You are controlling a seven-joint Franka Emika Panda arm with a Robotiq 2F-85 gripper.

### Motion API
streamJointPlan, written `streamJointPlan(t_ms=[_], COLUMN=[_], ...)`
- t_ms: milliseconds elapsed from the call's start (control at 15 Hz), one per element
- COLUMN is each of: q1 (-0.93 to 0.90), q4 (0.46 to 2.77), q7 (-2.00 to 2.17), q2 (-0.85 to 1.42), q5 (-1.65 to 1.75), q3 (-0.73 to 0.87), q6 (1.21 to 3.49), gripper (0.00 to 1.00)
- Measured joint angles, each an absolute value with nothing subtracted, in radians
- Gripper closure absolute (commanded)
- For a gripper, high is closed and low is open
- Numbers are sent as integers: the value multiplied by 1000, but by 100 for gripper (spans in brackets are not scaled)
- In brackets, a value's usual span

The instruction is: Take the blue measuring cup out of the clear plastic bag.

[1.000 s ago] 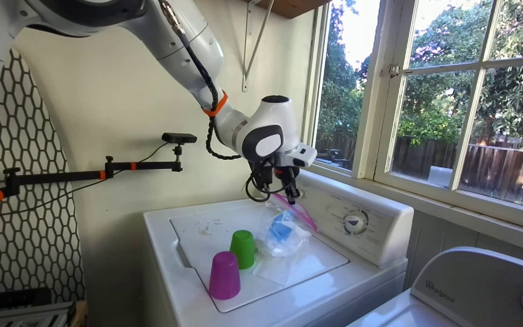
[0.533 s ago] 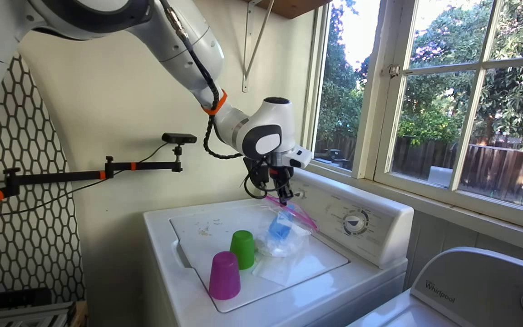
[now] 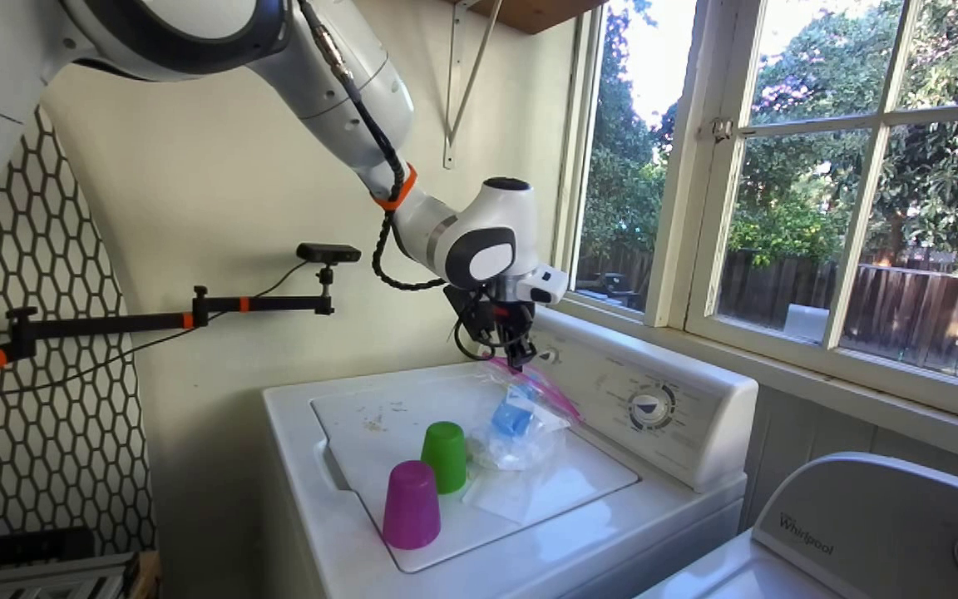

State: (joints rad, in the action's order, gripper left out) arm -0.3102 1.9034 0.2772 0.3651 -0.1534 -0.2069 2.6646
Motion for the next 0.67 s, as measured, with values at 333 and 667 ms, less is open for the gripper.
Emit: streamJointPlan(t_ms=[333, 667], q1=[-310, -311], q4=[1888, 1884], q7=[252, 243], q2=[381, 390], q5=[-153, -152], q3=[-210, -210], q6=[2665, 2665], gripper=[17, 0])
